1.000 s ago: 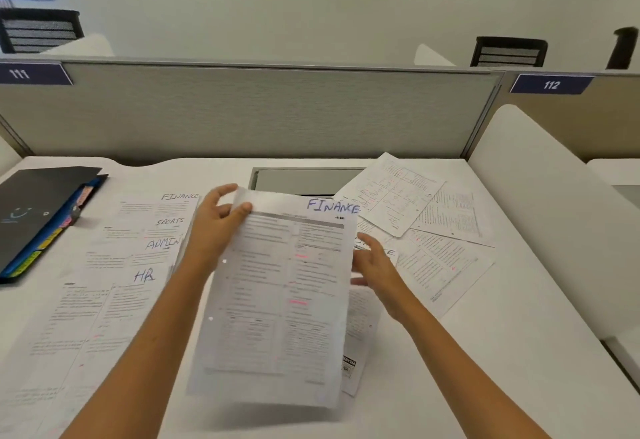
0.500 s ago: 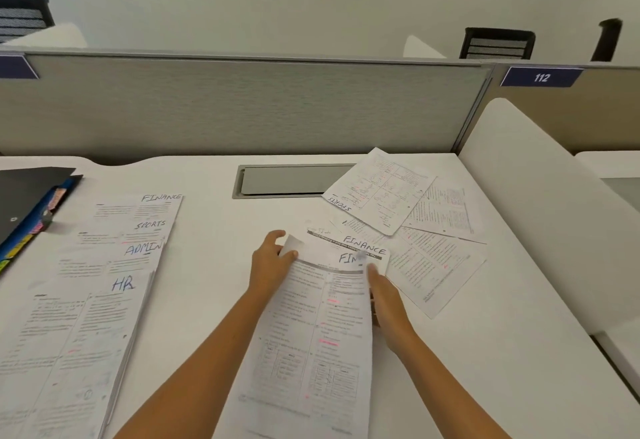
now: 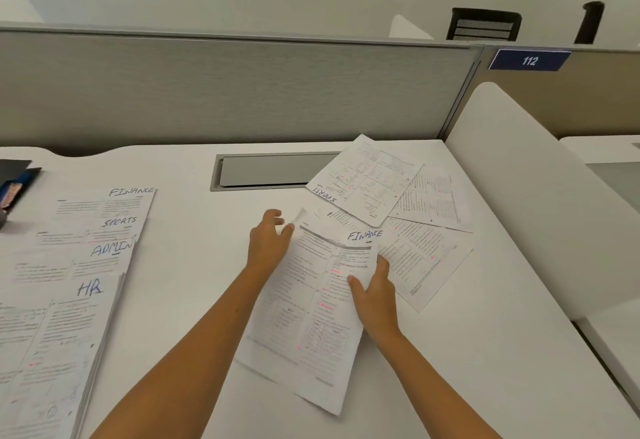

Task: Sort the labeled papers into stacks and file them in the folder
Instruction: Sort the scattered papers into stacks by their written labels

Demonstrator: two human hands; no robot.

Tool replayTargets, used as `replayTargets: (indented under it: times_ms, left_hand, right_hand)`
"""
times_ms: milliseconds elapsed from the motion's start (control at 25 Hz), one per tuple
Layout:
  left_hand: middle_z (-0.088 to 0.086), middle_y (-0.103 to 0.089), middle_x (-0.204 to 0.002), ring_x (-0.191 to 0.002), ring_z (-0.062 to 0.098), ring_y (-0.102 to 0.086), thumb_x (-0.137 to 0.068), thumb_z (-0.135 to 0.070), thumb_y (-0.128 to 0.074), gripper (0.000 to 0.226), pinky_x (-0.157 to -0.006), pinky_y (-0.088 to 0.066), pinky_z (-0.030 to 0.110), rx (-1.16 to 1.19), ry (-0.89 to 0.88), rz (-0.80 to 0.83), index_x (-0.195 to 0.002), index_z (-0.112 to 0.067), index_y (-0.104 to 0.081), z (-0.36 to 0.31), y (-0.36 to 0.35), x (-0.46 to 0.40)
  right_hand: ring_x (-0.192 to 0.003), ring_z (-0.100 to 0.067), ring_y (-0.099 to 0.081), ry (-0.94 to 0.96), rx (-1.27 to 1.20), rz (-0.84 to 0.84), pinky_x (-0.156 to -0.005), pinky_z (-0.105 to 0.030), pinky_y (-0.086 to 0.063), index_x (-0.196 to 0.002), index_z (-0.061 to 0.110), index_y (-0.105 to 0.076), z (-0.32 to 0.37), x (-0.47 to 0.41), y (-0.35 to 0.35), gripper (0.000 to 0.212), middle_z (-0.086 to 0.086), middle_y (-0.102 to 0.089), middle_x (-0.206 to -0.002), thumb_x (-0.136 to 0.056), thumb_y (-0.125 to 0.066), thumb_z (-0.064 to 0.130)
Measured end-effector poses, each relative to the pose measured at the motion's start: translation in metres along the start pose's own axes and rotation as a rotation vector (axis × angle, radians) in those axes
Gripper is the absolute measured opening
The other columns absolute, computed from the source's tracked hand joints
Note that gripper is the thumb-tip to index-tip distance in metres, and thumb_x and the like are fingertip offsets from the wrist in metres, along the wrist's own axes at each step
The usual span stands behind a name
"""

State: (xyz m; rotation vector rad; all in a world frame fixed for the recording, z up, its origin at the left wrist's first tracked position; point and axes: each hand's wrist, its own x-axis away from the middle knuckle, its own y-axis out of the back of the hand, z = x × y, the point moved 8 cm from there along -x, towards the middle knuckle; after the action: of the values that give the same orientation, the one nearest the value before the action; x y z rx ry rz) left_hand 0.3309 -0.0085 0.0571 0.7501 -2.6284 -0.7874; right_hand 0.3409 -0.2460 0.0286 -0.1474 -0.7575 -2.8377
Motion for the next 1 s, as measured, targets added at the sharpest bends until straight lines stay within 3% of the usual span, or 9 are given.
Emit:
replayTargets:
  times_ms: [80, 160, 280, 400, 640, 720, 840, 920, 1000]
  left_hand:
    - [0.012, -0.043, -0.139, -0.127, 0.033, -0.041, -0.089, -0.034, -0.063, 0.061, -0.100, -0.040, 0.043, -0.262, 0.041, 0.044, -0.139, -0.013, -0.036, 0.015, -0.010, 0.002]
    - [0.012, -0.037, -0.140, -0.125, 0.033, -0.040, -0.087, -0.035, -0.065, 0.066, -0.095, -0.043, 0.043, -0.406, 0.058, 0.053, -0.138, -0.012, -0.032, 0.021, -0.014, 0.010]
    - [0.013, -0.048, -0.129, -0.108, 0.032, -0.056, -0.089, -0.029, -0.063, 0.058, -0.080, -0.049, 0.037, -0.262, 0.110, 0.000, -0.134, -0.010, -0.033, 0.022, -0.012, 0.019]
    - [0.012, -0.058, -0.124, -0.101, 0.034, -0.063, -0.091, -0.021, -0.061, 0.056, -0.079, -0.053, 0.040, -0.168, 0.113, -0.044, -0.137, -0.013, -0.030, 0.026, -0.006, 0.029]
    - [0.020, -0.057, -0.121, -0.104, 0.038, -0.058, -0.091, -0.007, -0.056, 0.051, -0.081, -0.049, 0.045, -0.140, 0.093, -0.263, -0.138, -0.010, -0.035, 0.065, 0.045, 0.053]
    - [0.023, -0.049, -0.127, -0.111, 0.041, -0.050, -0.090, -0.005, -0.058, 0.054, -0.089, -0.045, 0.051, -0.236, 0.115, -0.326, -0.139, -0.008, -0.036, 0.078, 0.055, 0.060]
    - [0.024, -0.041, -0.135, -0.119, 0.044, -0.040, -0.085, -0.003, -0.063, 0.060, -0.090, -0.039, 0.060, -0.444, 0.125, -0.387, -0.140, -0.009, -0.038, 0.086, 0.055, 0.067]
    - [0.023, -0.036, -0.143, -0.128, 0.043, -0.035, -0.082, -0.004, -0.065, 0.063, -0.093, -0.035, 0.062, -0.504, 0.100, -0.388, -0.139, -0.010, -0.040, 0.083, 0.049, 0.068]
    - [0.022, -0.034, -0.146, -0.134, 0.041, -0.032, -0.084, -0.011, -0.065, 0.060, -0.096, -0.033, 0.062, -0.513, 0.015, -0.356, -0.139, -0.008, -0.041, 0.071, 0.036, 0.069]
  right_hand:
    - [-0.107, -0.021, -0.055, -0.006, 0.132, -0.058, -0.081, -0.028, -0.052, -0.145, 0.015, -0.018, -0.004, -0.002, -0.001, 0.077, -0.007, -0.055, -0.127, -0.086, -0.067, 0.021]
    - [-0.120, -0.027, -0.043, 0.036, 0.340, -0.161, -0.094, -0.037, -0.043, -0.146, 0.012, -0.020, -0.004, -0.002, 0.000, 0.089, -0.010, -0.044, -0.135, -0.078, -0.075, 0.030]
    - [-0.123, -0.026, -0.037, 0.082, 0.280, -0.195, -0.101, -0.035, -0.037, -0.144, 0.011, -0.022, -0.004, -0.003, -0.002, 0.095, -0.011, -0.035, -0.137, -0.071, -0.081, 0.029]
    - [-0.123, -0.024, -0.037, 0.136, 0.304, -0.169, -0.101, -0.033, -0.034, -0.143, 0.011, -0.026, -0.005, -0.007, -0.003, 0.090, -0.009, -0.034, -0.137, -0.073, -0.078, 0.034]
    - [-0.140, -0.032, -0.022, 0.150, 0.533, -0.256, -0.107, -0.054, -0.028, -0.137, 0.010, -0.043, -0.023, -0.039, 0.040, 0.053, -0.010, -0.030, -0.151, -0.093, -0.052, 0.037]
    - [-0.145, -0.031, -0.014, 0.135, 0.681, -0.195, -0.112, -0.051, -0.020, -0.143, 0.010, -0.035, -0.035, -0.056, 0.050, 0.059, -0.010, -0.021, -0.156, -0.095, -0.043, 0.045]
    - [-0.146, -0.028, -0.010, 0.114, 0.869, -0.057, -0.116, -0.048, -0.010, -0.149, 0.011, -0.021, -0.051, -0.062, 0.046, 0.082, -0.008, -0.012, -0.159, -0.088, -0.010, 0.065]
    - [-0.146, -0.029, -0.014, 0.133, 0.891, -0.046, -0.116, -0.048, -0.012, -0.148, 0.010, -0.024, -0.052, -0.055, 0.039, 0.089, -0.010, -0.016, -0.158, -0.083, 0.001, 0.065]
    - [-0.140, -0.032, -0.030, 0.147, 0.897, -0.064, -0.111, -0.050, -0.024, -0.143, 0.007, -0.038, -0.050, -0.041, 0.031, 0.086, -0.015, -0.031, -0.152, -0.088, -0.003, 0.064]
